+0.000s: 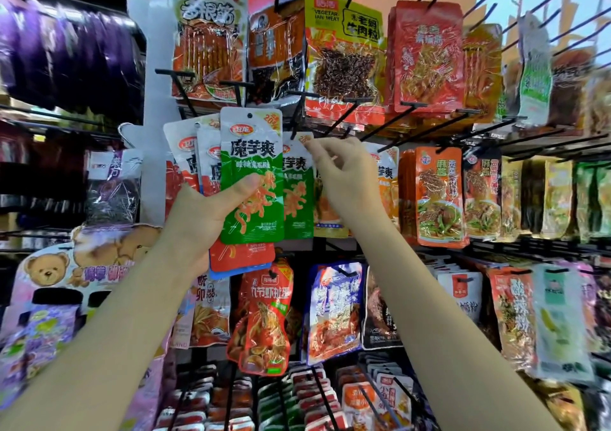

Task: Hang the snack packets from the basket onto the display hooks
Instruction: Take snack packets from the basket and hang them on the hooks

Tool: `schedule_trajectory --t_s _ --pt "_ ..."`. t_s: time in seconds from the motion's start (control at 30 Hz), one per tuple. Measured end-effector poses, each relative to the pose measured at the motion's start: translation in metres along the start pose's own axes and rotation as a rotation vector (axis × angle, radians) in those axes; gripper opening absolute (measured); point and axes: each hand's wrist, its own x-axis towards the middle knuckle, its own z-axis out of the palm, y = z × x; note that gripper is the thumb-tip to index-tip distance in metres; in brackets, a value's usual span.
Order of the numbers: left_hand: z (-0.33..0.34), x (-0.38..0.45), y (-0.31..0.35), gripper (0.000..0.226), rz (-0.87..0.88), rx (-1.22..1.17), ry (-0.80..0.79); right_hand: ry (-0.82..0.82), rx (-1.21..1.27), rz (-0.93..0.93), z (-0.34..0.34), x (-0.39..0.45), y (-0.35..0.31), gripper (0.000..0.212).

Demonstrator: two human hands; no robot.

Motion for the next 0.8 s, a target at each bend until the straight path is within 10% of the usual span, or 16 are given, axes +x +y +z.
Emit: schedule_trajectory --t_s 0.17,0.43,0.8 --pt "0.013 -0.003 0.004 0.028 0.019 0.077 -0.059 -0.193 0.417 0.106 0.003 -0.015 -0.019 0.023" --pt "-0.004 0.010 0.013 0.026 -0.096 0.006 0.017 -0.116 0.370 0.053 -0.016 -0.007 0.000 0.059" --pt "-0.008 0.010 0.006 0.014 -0.005 0.005 -0.081 -0.139 0.301 -0.055 -0.003 0.009 -0.004 0.027"
